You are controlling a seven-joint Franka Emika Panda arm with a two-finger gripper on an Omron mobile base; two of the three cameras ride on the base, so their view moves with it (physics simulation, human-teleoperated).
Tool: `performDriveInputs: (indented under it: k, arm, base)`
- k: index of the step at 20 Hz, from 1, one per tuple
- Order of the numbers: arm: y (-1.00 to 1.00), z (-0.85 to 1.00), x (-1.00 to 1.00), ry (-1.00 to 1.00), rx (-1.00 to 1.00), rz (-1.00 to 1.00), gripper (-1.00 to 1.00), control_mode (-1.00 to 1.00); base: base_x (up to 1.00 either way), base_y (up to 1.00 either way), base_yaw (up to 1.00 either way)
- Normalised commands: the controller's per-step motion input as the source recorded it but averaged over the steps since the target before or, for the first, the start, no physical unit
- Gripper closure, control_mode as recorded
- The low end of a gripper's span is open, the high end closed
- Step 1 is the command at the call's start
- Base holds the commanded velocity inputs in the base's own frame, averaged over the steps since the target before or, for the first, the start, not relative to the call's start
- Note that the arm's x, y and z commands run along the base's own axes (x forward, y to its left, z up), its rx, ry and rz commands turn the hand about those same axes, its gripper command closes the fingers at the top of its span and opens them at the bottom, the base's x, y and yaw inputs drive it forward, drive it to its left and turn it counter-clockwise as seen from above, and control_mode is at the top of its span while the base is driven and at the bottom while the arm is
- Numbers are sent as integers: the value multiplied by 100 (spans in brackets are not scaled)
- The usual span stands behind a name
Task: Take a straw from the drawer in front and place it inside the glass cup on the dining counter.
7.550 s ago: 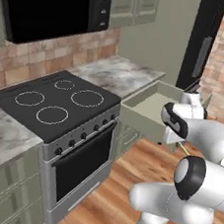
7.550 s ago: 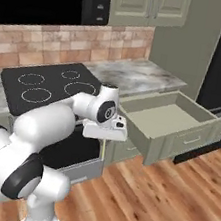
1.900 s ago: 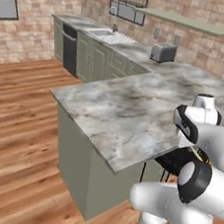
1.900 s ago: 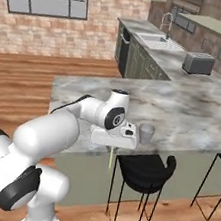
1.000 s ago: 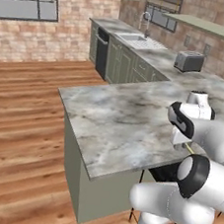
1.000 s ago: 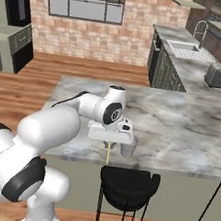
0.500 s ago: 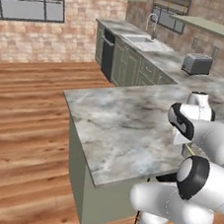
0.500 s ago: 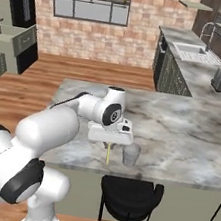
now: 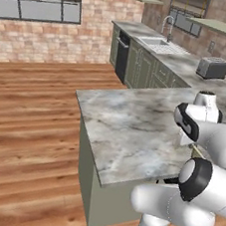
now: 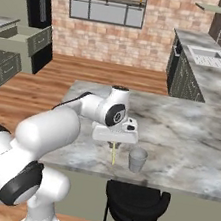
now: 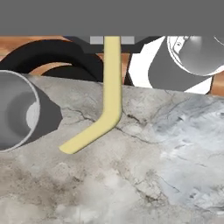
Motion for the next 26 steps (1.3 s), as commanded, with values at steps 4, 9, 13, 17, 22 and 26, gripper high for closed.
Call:
performDriveInputs:
  k: [4, 9, 13, 17, 22, 26]
  arm:
    - [-63, 78, 8, -30, 6, 0, 100, -100]
    - [-64, 64, 0, -27, 33, 0, 100, -100]
    - [-52, 5, 0, -14, 43, -2, 100, -100]
    - [-33, 0, 7, -19, 36, -7, 100, -100]
    - [-5, 12, 32, -23, 24, -16, 100, -100]
    - [3, 4, 19, -16, 18, -16, 100, -100]
  base:
    - [0, 0, 0]
    - [0, 0, 0]
    - [0, 0, 0]
    - [0, 0, 0]
    - [0, 0, 0]
    - [0, 0, 0]
